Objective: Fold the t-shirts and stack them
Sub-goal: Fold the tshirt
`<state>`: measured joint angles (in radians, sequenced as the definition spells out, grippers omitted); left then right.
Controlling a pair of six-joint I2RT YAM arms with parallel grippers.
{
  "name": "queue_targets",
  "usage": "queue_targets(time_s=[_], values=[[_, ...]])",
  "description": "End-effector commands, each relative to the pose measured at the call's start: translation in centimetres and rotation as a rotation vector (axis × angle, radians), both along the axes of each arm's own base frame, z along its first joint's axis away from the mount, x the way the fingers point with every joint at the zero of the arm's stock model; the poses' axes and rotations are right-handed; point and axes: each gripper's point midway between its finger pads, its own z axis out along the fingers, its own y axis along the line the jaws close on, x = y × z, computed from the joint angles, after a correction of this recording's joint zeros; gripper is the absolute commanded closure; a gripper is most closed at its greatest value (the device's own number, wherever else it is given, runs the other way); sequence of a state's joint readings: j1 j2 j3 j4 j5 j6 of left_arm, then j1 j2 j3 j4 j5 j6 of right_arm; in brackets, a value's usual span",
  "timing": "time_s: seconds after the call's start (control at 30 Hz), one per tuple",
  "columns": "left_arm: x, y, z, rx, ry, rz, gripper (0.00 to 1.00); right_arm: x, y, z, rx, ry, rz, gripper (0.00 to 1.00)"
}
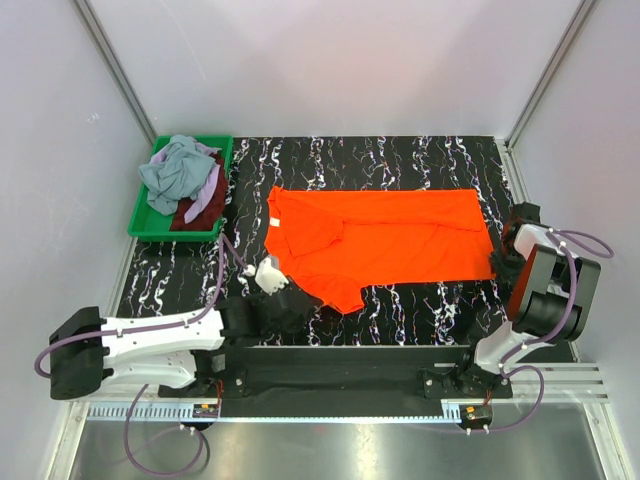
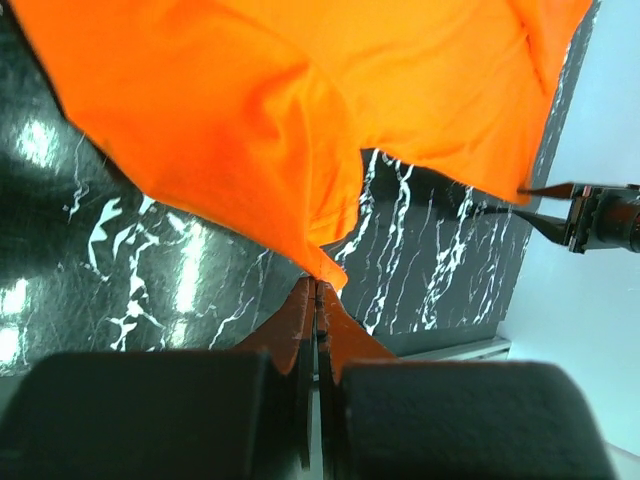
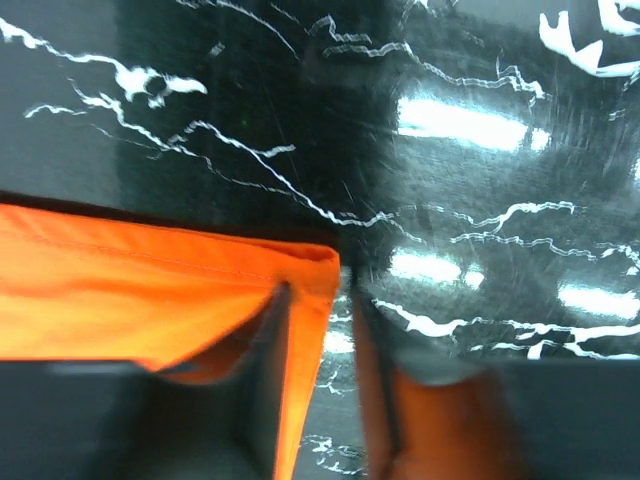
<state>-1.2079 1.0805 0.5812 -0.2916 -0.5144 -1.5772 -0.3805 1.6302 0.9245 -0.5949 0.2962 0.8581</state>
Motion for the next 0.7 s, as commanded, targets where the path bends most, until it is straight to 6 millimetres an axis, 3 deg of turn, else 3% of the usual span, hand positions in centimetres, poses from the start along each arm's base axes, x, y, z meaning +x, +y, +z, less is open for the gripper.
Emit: queue_targets(time_s=[0.0, 0.03, 0.07, 0.4, 0.67], values=[[2.4, 0.4, 4.0, 0.005, -0.125, 0.045, 1.0, 1.5, -2.1, 1.5, -0.086, -0.044, -0.021, 0.72], [2.8, 0.5, 4.7, 0.008, -0.141, 0.051, 1.0, 1.9, -2.2, 1.8, -0.092, -0.058, -0.004, 0.93], [3.3, 0.7, 5.2, 0.017, -0.157, 0.056, 1.0, 2.5, -2.2, 2.2, -0.09, -0.079, 0.014, 1.0], [10.4, 4.9, 8.1, 0.121, -0.236, 0.093, 1.0, 5.1, -1.8, 4.5, -0.065, -0.179, 0.082, 1.0], [14.9, 7.0, 10.8, 0.186, -0.306, 0.109, 1.0, 7.2, -1.7, 5.6, -0.027, -0.182, 0.128, 1.0]])
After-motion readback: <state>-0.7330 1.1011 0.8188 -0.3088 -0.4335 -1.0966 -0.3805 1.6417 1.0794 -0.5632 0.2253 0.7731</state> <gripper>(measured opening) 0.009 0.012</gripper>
